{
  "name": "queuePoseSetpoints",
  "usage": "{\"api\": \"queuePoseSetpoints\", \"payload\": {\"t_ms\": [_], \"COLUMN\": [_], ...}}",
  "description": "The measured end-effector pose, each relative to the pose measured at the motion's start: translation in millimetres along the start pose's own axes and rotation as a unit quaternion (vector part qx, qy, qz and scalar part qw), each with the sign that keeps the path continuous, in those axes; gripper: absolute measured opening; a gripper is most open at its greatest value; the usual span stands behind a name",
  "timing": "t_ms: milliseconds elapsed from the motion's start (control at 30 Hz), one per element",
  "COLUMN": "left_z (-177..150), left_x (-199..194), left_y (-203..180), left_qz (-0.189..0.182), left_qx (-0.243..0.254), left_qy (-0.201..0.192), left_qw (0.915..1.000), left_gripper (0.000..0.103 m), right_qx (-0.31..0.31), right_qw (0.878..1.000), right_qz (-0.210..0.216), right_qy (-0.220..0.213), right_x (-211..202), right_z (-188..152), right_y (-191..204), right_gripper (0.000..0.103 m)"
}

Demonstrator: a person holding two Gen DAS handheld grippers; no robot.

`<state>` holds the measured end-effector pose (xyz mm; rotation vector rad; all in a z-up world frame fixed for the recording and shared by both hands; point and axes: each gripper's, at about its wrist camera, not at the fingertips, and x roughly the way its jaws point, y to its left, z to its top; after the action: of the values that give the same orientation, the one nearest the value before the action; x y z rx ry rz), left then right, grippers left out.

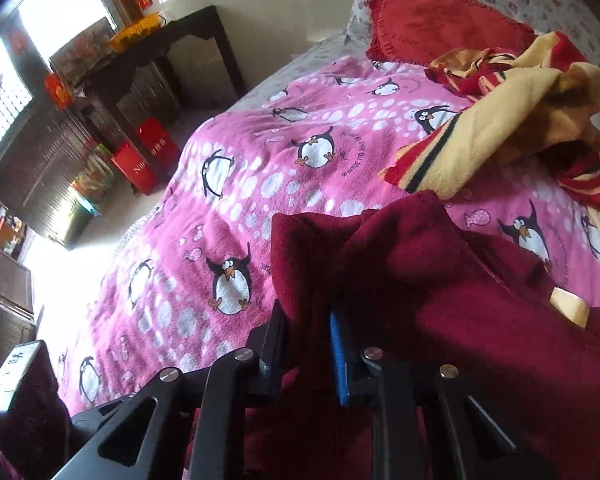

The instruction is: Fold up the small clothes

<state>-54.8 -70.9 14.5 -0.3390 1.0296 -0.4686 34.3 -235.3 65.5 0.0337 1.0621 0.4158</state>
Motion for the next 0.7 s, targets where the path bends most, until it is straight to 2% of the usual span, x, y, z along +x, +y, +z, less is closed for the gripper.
{"api": "queuePoseSetpoints", "payload": {"t_ms": [67, 167, 300, 367, 400, 433, 567, 700], "left_z": [-1, -4, -6, -5, -4, -4, -2, -2], "left_x": [-2, -4, -17, -21, -21, -22, -20, -20], "left_y": [-3, -11, -26, -34, -38, -42, -52, -59], "left_qz": [-0.011, -0.020, -0.035, -0.040, -0.042, -0.043, -0.042, -0.035], "left_qx": [0.004, 0.012, 0.037, 0.048, 0.052, 0.055, 0.063, 0.068], "left_qy": [0.001, -0.003, -0.019, -0.023, -0.026, -0.028, -0.030, -0.029], "left_qw": [0.9999, 0.9997, 0.9985, 0.9978, 0.9974, 0.9972, 0.9967, 0.9967], "left_gripper": [0.029, 0.021, 0.017, 0.017, 0.016, 0.016, 0.016, 0.016], "right_qx": [0.009, 0.029, 0.043, 0.052, 0.062, 0.068, 0.040, 0.012], "right_qw": [1.000, 0.999, 0.998, 0.998, 0.997, 0.997, 0.999, 0.999], "right_qz": [0.007, 0.026, 0.040, 0.042, 0.042, 0.039, 0.012, -0.015], "right_qy": [-0.005, -0.010, -0.015, -0.018, -0.018, -0.019, -0.004, 0.043], "right_x": [-6, -8, -17, -19, -20, -20, -12, 19], "right_z": [-3, -5, -6, -4, -3, -1, 7, 15], "right_y": [-5, -10, -16, -18, -19, -19, -5, 5], "right_gripper": [0.018, 0.018, 0.018, 0.026, 0.043, 0.057, 0.059, 0.062]}}
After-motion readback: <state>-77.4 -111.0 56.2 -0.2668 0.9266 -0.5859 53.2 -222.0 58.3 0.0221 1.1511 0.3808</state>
